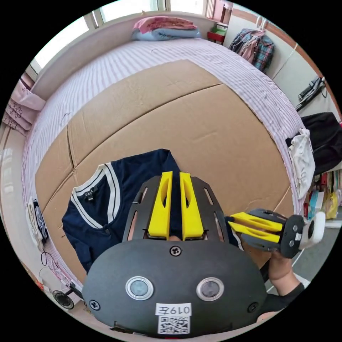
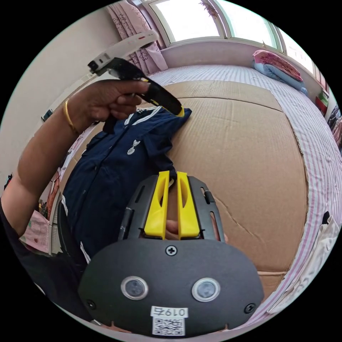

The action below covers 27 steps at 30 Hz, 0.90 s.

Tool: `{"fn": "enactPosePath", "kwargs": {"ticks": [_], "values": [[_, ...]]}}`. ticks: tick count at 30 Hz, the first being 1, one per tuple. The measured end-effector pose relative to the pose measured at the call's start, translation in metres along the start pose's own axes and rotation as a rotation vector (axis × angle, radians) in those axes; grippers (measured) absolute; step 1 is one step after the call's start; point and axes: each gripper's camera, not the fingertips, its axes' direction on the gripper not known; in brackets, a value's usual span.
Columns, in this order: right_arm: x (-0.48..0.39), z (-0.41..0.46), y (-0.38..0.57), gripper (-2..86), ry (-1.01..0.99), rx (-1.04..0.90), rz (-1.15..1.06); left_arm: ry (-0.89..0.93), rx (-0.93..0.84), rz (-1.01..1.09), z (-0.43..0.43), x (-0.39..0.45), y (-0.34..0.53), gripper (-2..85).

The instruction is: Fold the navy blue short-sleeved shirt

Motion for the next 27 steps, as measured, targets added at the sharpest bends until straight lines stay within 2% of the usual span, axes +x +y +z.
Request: {"fn": "enactPosePath", "kwargs": {"ticks": [5, 8, 16, 20, 24, 27], "values": [[0.003, 0.001, -0.002, 3.5, 0.016, 0.0, -0.011, -0.218, -0.068, -0.061, 0.008, -0.003, -0.064, 2.8], [0.006, 0.002, -0.004, 3.6, 0.016, -0.002, -0.012, -0.174, -0.068, -0.096, 0.007, -0.015, -0.09, 2.7], [0.021, 0.003, -0.007, 3.8, -0.014, 0.001, 0.009, -0.227, -0.038, -0.027, -0.004, -0.03, -0.138, 2.3], [0.028, 0.003, -0.008, 3.8, -0.03, 0.002, 0.018, -0.159, 0.058, 0.147, -0.027, -0.039, -0.16, 1.9], [0.035, 0.003, -0.008, 3.8, -0.05, 0.004, 0.029, 0.032, 0.015, 0.44, -0.038, -0.056, -0.177, 2.2], [0.039, 0.004, -0.009, 3.8, -0.056, 0.003, 0.032, 0.074, 0.004, 0.555, -0.042, -0.075, -0.188, 3.1]]}}
